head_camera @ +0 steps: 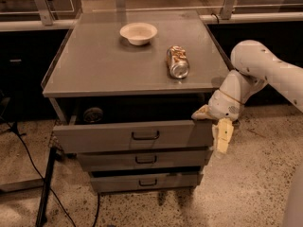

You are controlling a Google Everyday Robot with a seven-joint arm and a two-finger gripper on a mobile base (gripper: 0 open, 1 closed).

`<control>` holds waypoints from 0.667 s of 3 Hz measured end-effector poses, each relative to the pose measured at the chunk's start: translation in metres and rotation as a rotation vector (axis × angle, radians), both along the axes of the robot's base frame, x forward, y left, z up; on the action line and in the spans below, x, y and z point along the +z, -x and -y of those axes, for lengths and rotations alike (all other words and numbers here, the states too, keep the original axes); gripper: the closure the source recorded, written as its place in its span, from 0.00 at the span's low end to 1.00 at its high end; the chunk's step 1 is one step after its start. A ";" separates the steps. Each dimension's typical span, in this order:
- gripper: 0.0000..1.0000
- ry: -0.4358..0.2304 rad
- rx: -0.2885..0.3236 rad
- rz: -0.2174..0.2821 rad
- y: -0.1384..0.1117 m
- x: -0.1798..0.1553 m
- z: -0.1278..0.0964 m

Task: Open top drawer

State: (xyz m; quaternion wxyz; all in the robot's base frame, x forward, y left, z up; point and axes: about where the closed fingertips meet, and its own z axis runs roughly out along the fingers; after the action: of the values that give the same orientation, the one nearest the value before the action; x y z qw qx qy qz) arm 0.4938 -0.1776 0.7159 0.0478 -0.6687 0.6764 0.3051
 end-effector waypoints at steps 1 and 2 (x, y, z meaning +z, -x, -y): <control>0.00 0.018 0.071 -0.051 0.017 0.007 0.004; 0.00 0.029 0.137 -0.050 0.019 0.009 0.000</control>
Offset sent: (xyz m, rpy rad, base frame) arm -0.0660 -0.0164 0.0365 -0.0528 0.2186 0.3167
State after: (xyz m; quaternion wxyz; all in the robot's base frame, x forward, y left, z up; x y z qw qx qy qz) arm 0.4748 -0.1779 0.7253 0.0004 -0.7063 0.6342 0.3143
